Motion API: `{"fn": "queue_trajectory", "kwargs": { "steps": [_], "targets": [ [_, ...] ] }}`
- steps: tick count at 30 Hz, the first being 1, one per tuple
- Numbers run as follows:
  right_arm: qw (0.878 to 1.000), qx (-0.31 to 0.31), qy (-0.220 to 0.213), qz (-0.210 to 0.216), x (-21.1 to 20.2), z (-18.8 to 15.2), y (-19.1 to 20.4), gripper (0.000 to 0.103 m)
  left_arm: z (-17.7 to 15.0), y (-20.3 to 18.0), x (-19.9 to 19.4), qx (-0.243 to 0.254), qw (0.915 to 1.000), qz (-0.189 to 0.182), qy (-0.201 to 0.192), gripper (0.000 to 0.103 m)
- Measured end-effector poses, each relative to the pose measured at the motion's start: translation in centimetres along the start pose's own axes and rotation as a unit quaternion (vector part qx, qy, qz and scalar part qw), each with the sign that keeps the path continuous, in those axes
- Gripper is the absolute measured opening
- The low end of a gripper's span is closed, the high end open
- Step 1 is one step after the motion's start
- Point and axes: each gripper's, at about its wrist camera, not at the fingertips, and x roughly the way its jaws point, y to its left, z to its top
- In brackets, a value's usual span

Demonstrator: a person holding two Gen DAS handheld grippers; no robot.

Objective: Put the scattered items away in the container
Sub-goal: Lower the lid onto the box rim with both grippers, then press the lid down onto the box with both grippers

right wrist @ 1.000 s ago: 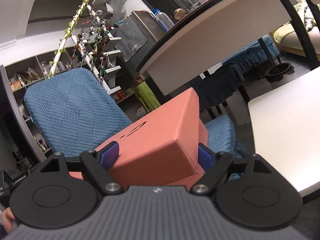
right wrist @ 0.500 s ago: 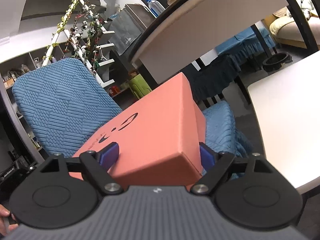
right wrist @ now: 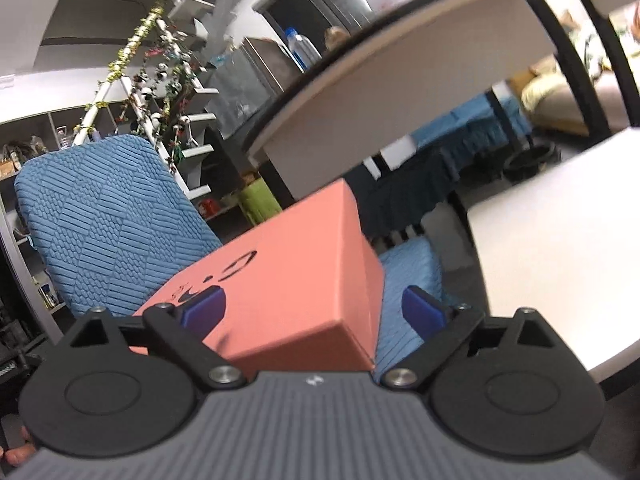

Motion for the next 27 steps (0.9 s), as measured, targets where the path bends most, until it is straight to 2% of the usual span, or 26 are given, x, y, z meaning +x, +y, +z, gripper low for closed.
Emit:
{"fn": "queue_trajectory", "kwargs": {
  "steps": [1, 3, 5, 14, 18, 27],
  "targets": [
    [1.000, -0.006, -0.001, 0.001, -0.1, 0.0, 0.1, 0.087, -0.2, -0.1, 0.0, 0.002, 1.0000, -0.005, -0.001, 0.092],
    [1.000, -0.017, 0.002, -0.002, -0.2, -0.2, 0.4, 0.071, -0.6, -0.5, 0.7, 0.009, 0.9999, -0.003, 0.005, 0.090],
    [1.000, -0.025, 0.008, -0.003, 0.0, -0.4, 0.6, 0.067, -0.9, -0.9, 1.2, 0.019, 0.9998, 0.008, -0.002, 0.090],
    [1.000, -0.015, 0.000, -0.016, 0.6, -0.7, 1.2, 0.064, 0.4, -0.4, 2.8, 0.006, 0.9994, 0.031, 0.013, 0.090],
    [1.000, -0.026, -0.004, -0.016, 1.1, -0.8, 2.1, 0.064, 1.2, 0.3, 3.8, 0.004, 0.9993, 0.029, 0.023, 0.090],
    [1.000, -0.004, 0.000, -0.007, 1.6, -0.6, 2.2, 0.064, 2.5, 0.7, 4.0, 0.009, 0.9996, 0.021, 0.013, 0.090]
  ]
}}
